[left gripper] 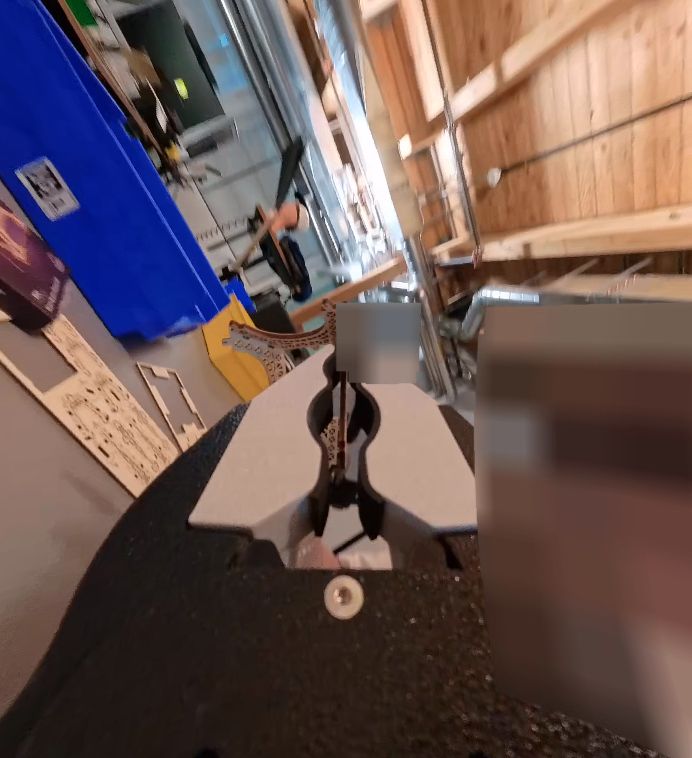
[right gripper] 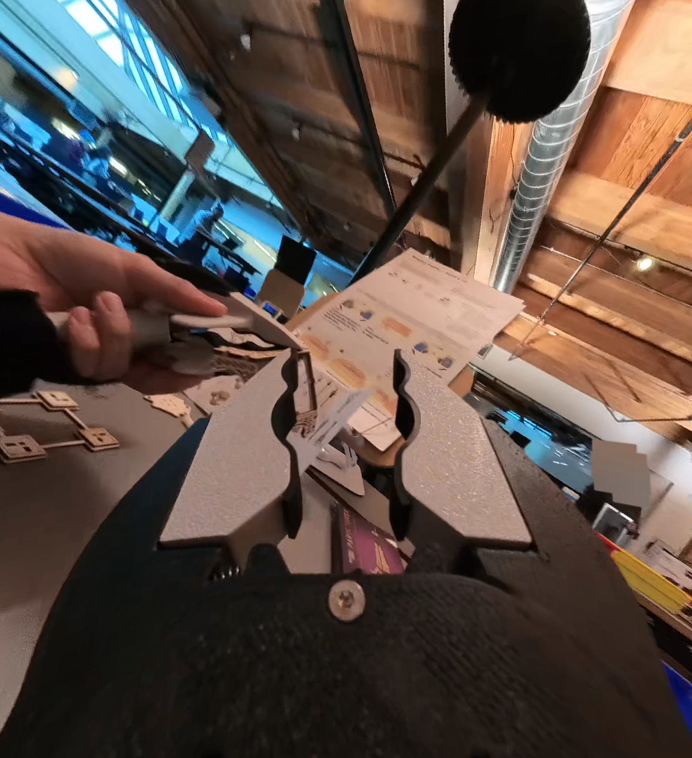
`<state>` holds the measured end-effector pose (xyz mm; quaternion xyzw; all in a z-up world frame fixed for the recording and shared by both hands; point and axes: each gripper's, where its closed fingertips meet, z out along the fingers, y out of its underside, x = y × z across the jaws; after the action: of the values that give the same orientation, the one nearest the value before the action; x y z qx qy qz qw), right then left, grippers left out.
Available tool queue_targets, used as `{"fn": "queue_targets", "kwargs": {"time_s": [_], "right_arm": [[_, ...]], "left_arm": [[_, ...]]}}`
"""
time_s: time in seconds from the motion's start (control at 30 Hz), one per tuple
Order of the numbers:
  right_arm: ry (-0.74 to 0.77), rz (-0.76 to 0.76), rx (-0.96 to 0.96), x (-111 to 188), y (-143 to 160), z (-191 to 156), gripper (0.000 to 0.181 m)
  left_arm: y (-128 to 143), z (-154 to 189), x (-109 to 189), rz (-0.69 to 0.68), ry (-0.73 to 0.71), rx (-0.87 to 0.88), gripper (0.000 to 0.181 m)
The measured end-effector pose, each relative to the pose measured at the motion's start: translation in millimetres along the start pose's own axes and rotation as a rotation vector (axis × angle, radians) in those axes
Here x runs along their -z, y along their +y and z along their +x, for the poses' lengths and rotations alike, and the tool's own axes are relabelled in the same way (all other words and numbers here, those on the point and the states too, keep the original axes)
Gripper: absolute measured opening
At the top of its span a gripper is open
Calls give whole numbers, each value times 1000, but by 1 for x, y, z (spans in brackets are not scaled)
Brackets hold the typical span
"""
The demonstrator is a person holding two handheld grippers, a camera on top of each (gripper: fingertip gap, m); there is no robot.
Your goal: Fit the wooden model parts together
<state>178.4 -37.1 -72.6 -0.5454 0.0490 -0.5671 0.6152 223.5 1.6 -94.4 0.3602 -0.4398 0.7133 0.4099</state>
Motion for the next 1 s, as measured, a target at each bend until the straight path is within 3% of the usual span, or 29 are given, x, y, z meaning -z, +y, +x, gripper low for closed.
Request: {"fn": "queue_targets", "kwargs": {"time_s": [0.03, 0.13, 0.33, 0.67, 0.93, 1.0], "right_arm": [[-11, -7, 2, -1, 1, -4, 45], [-34, -134, 119, -7, 20, -17, 54], [15, -207, 137, -12, 25, -21, 48], [77, -208, -63, -15, 18, -21, 47], [128, -199, -170, -13, 17, -13, 31], [146, -161, -145, -10, 9, -9, 19]], "left_arm": [[-8, 1, 4, 51, 3, 0, 0], [-19, 6, 8, 122, 40, 46, 0], [-17, 30, 0, 152, 151, 83, 0], [-16, 51, -5, 238, 253, 102, 0], [-6, 51, -11, 243, 313, 144, 0], [-4, 52, -13, 247, 320, 148, 0]]}}
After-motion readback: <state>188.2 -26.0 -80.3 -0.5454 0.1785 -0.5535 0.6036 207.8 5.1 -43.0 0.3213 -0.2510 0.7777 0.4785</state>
